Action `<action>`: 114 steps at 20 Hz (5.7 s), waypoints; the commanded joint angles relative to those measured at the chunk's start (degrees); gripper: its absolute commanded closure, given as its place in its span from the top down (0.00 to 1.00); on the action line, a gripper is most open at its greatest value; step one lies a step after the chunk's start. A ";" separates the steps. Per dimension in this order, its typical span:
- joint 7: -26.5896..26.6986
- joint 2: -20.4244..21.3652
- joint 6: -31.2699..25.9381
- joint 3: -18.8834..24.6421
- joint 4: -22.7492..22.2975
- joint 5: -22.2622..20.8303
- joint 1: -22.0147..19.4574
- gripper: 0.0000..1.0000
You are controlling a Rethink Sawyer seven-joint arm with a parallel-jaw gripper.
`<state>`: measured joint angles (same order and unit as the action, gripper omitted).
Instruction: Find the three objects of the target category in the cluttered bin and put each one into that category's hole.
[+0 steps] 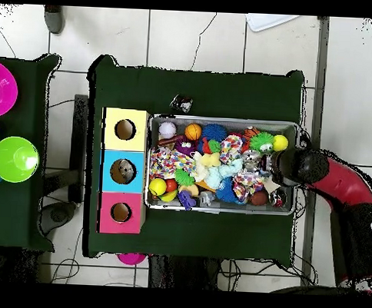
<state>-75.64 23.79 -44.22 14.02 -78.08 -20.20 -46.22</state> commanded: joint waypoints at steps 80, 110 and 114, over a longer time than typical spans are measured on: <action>-26.94 12.75 -15.40 -8.40 -26.23 51.36 26.12 0.00; -29.51 9.34 -10.78 -8.02 -22.27 57.41 33.33 0.00; -30.02 9.93 -9.59 -8.06 -23.16 58.82 34.62 0.00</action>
<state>-88.42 34.58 -59.09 4.00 -102.58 34.44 -12.65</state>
